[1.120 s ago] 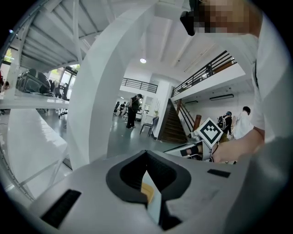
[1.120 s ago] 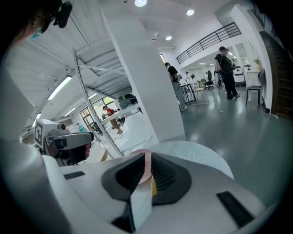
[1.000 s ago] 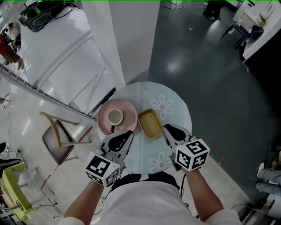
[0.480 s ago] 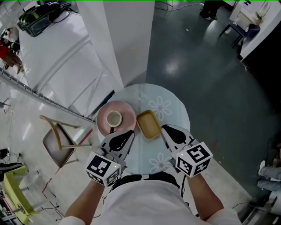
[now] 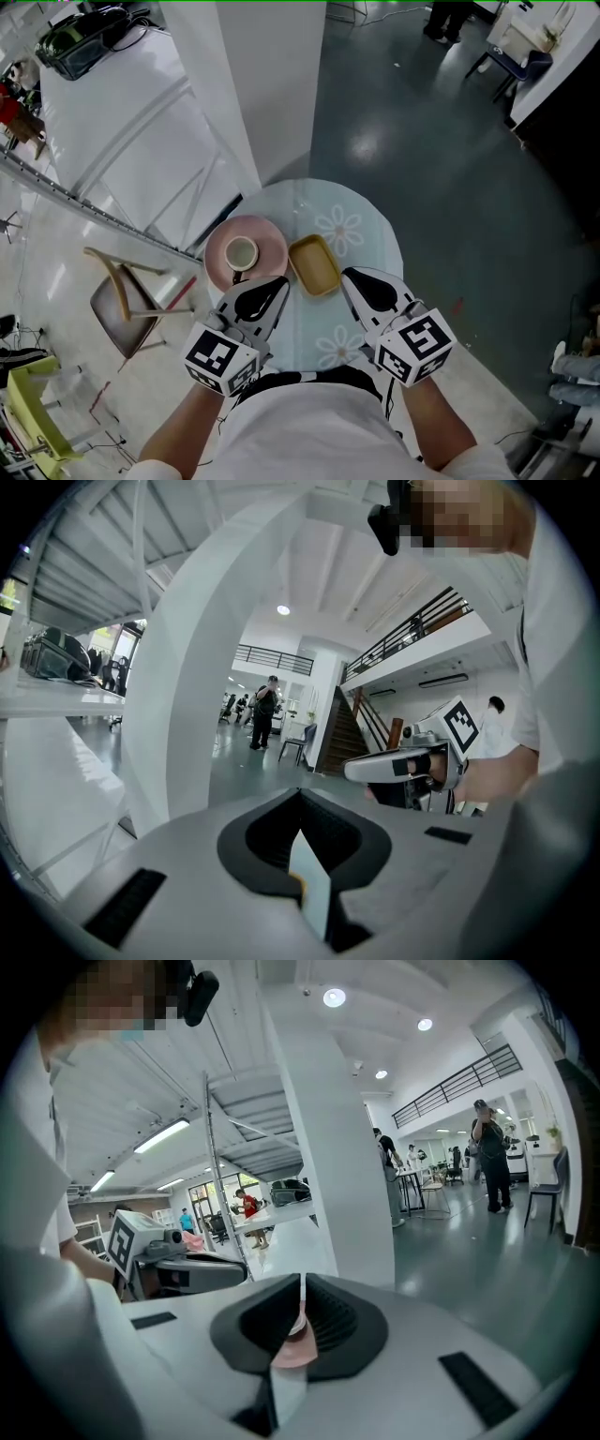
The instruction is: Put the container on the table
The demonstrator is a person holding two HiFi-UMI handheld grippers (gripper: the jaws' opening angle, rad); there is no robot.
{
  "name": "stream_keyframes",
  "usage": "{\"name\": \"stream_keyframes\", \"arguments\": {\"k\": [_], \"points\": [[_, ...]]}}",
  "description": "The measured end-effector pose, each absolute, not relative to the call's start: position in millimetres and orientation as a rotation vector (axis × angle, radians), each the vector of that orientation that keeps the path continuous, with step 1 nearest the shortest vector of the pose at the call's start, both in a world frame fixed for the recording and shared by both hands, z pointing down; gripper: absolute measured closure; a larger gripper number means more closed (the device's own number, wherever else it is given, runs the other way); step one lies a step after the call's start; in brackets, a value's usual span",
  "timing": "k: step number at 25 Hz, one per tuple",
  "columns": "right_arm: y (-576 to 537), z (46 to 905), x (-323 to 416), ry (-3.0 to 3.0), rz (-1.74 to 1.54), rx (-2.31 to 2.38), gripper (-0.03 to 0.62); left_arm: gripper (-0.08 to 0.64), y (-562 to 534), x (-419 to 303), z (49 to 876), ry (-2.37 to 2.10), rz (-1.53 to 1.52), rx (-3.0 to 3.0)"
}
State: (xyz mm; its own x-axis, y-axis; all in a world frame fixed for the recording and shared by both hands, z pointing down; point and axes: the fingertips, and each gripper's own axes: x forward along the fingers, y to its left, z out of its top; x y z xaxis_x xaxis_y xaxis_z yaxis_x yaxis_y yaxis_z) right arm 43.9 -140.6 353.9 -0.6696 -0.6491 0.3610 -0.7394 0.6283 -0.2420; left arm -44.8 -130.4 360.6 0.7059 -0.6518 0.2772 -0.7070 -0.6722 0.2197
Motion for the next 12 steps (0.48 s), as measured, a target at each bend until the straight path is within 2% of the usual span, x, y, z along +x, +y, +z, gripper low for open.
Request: {"name": "stream_keyframes", "arguments": {"k": [12], "points": [[-131,342,47,-2.649,0.493,1.121,0.566,0.538,-124,-35,356,-1.065,0.248,2.617]]}}
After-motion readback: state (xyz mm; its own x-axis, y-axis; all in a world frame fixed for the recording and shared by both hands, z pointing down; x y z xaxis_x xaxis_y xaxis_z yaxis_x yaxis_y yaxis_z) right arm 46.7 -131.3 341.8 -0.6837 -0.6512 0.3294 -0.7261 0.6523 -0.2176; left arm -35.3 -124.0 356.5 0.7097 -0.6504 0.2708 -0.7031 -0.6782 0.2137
